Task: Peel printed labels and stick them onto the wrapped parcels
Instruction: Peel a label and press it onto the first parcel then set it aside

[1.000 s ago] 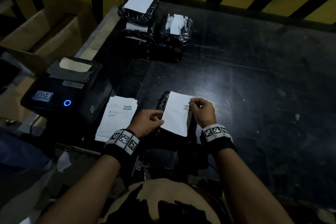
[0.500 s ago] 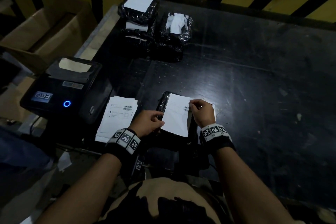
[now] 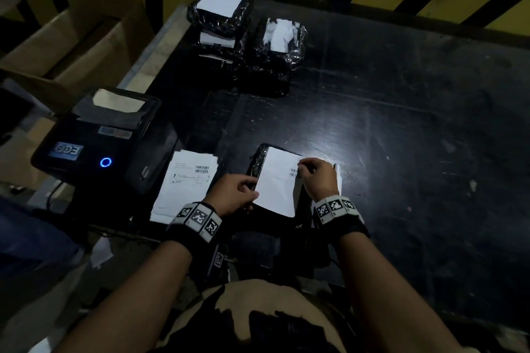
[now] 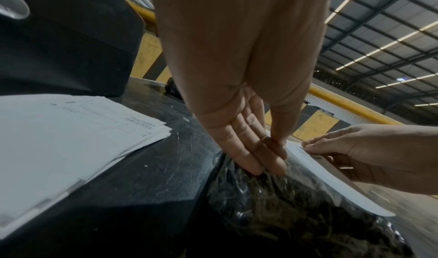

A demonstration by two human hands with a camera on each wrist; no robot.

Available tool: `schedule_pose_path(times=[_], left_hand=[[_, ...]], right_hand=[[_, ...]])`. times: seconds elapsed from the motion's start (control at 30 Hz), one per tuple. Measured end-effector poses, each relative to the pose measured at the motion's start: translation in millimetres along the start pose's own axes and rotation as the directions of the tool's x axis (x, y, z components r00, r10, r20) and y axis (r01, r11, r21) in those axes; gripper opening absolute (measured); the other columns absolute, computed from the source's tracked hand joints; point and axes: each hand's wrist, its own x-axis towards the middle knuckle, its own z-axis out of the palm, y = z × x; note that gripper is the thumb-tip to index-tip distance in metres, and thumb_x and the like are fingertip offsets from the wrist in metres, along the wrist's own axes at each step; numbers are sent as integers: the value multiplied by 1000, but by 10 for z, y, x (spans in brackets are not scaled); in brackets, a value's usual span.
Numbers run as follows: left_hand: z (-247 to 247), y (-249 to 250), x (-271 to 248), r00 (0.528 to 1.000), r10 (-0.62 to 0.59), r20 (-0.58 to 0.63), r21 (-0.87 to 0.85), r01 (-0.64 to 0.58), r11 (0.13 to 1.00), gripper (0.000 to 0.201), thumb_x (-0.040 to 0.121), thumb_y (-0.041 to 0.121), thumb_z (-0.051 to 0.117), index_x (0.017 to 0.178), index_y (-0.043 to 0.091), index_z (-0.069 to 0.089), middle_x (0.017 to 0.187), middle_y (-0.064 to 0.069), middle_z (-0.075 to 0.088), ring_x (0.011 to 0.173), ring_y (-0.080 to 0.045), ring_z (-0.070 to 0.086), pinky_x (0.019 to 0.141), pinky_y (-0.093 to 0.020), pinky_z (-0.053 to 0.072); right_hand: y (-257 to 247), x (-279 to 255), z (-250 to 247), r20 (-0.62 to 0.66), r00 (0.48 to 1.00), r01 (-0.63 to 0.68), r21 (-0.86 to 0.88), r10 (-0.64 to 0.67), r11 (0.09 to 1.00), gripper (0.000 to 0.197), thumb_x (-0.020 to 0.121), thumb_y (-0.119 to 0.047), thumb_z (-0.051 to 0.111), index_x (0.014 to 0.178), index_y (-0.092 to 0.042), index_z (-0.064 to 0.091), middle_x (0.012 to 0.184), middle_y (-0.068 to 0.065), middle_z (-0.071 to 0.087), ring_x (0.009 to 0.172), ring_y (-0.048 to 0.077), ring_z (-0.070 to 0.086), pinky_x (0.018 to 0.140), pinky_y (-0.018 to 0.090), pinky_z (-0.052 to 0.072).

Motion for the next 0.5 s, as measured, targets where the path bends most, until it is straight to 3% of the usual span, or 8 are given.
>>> schedule_pose_path(times=[0.2,0.33,0.43,0.5], left_hand=[[4,11,3,1000,-10,3,5,10,1000,30,85,5,68,113,13,66,63,-1,64,63,-15,69,73,-30,57],[1,0,15,1000,-12,16,0,12,1000,32,84,4,69,115,11,65,62,0,63,66,-19,69,74,-30,57],[0,-23,21,1000,-7,9,1,7,1000,34,83,4,69,116,10,65,57,5,62,63,-17,69,72,-27,56],[2,-44,28,1000,-5,5,9,5,1000,36,83,5,70,118,10,64,57,5,63,62,-16,69,72,-26,56]], right_hand=[[6,10,26,16,1000,14,-87,-13,996,17,90,-14,59,101,-12,72,103,8,70,98,21,65,82,21,40],[-16,-34,22,-7,998,61,-247,-64,967,21,91,-19,58,106,-13,70,116,9,57,102,23,60,79,16,29],[-37,-82,-55,-74,996,23,-258,-44,966,23,91,-21,61,111,-12,67,124,10,40,107,26,54,88,21,35],[-46,-115,-114,-121,991,25,-279,-61,960,24,91,-21,59,113,-14,66,125,10,40,112,27,49,90,27,39]])
